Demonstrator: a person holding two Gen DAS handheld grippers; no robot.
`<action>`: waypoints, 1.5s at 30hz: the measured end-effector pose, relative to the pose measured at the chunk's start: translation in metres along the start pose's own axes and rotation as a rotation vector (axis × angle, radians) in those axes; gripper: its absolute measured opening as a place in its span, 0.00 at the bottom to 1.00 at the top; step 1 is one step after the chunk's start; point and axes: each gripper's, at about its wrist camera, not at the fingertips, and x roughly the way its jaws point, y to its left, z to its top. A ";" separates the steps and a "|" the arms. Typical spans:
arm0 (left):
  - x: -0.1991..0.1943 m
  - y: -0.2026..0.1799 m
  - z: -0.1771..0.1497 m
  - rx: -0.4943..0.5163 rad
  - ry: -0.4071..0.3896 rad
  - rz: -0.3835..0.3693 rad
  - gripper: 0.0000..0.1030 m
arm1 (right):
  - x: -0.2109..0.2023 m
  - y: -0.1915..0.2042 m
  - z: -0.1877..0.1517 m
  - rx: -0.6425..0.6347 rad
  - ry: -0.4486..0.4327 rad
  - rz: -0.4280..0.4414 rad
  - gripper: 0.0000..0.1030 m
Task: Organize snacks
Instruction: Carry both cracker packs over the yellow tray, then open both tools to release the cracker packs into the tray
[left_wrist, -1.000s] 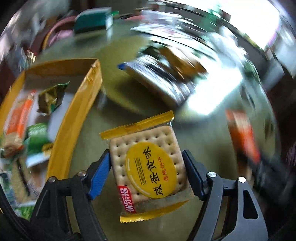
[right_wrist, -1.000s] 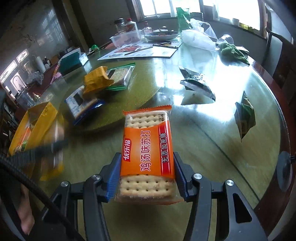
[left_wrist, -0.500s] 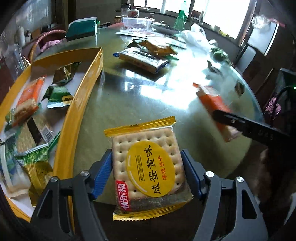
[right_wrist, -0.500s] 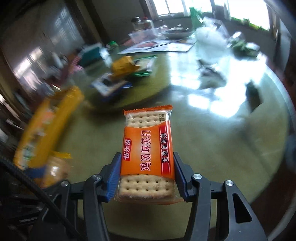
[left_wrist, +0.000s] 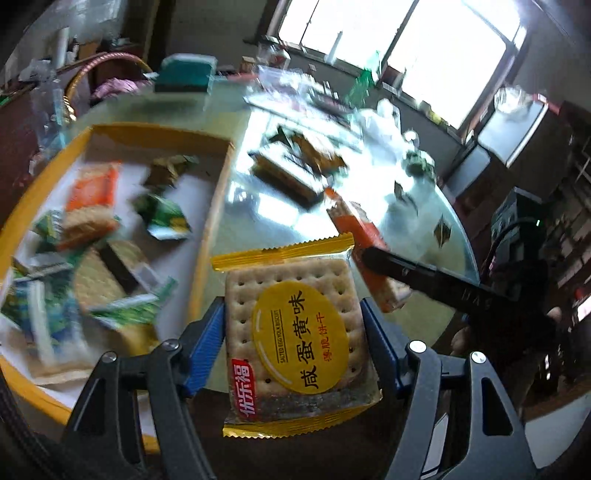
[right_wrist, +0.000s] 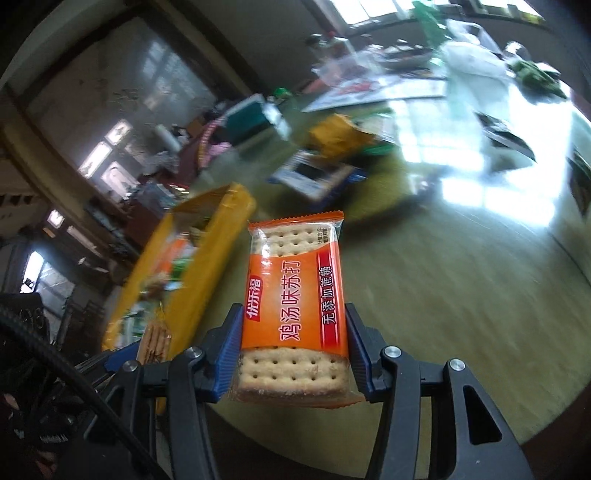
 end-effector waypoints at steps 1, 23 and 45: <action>-0.008 0.005 0.003 -0.011 -0.020 0.007 0.69 | 0.001 0.006 0.002 -0.012 -0.004 0.010 0.50; -0.017 0.182 0.063 -0.193 -0.111 0.364 0.68 | 0.120 0.159 0.060 -0.239 0.084 0.111 0.50; -0.003 0.194 0.071 -0.212 -0.069 0.386 0.81 | 0.148 0.157 0.055 -0.196 0.118 0.062 0.63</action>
